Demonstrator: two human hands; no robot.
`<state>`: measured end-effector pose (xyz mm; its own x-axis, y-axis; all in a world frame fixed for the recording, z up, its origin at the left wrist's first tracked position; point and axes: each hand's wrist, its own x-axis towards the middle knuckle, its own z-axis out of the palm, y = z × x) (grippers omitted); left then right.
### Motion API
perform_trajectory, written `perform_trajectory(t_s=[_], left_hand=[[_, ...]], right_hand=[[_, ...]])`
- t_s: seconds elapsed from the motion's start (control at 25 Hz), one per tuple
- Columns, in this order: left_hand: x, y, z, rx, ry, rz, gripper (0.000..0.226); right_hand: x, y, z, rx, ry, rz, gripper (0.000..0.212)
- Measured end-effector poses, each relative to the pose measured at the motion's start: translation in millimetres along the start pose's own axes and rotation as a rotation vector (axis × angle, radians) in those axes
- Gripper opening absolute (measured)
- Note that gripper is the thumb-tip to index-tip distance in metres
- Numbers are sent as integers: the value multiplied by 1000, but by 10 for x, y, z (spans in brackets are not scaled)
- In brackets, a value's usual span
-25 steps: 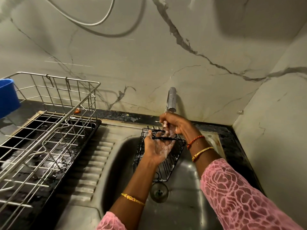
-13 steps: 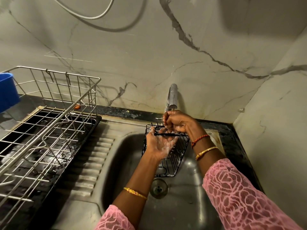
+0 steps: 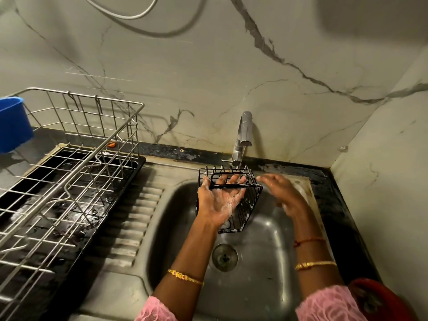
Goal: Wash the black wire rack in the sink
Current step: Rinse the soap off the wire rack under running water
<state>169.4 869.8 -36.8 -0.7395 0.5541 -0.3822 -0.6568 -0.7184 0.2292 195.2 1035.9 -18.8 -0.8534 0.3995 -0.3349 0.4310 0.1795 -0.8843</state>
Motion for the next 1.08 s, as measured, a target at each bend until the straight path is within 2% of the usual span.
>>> perform_trajectory(t_s=[0.08, 0.16, 0.24, 0.36, 0.52, 0.68, 0.8, 0.88, 0.96, 1.08], left_hand=[[-21, -12, -22, 19, -4, -20, 61], [-53, -44, -60, 92, -21, -54, 64], [-86, -64, -114, 166, -27, -78, 65], [-129, -102, -178, 225, -10, -94, 63], [-203, -134, -208, 332, -21, -77, 64], [-216, -82, -232, 562, -23, -98, 61], [-252, 27, -212, 739, 48, -98, 55], [-286, 107, -213, 812, 112, -44, 49], [-330, 186, -248, 1026, 200, 59, 41], [-377, 365, -311, 1427, 341, 383, 33]], right_hand=[[-87, 220, 85, 182, -180, 126, 25], [-114, 347, 145, 247, -230, 149, 19], [-107, 382, 172, 279, -198, 187, 16], [-102, 368, 166, 292, -159, 248, 23], [-155, 358, 139, 288, -113, 191, 17], [-219, 338, 103, 268, -75, 177, 20], [-257, 352, 85, 273, -20, 197, 23], [-254, 371, 64, 295, 17, 195, 23], [-250, 361, 28, 301, 16, 199, 22], [-193, 291, -71, 250, -6, 189, 24]])
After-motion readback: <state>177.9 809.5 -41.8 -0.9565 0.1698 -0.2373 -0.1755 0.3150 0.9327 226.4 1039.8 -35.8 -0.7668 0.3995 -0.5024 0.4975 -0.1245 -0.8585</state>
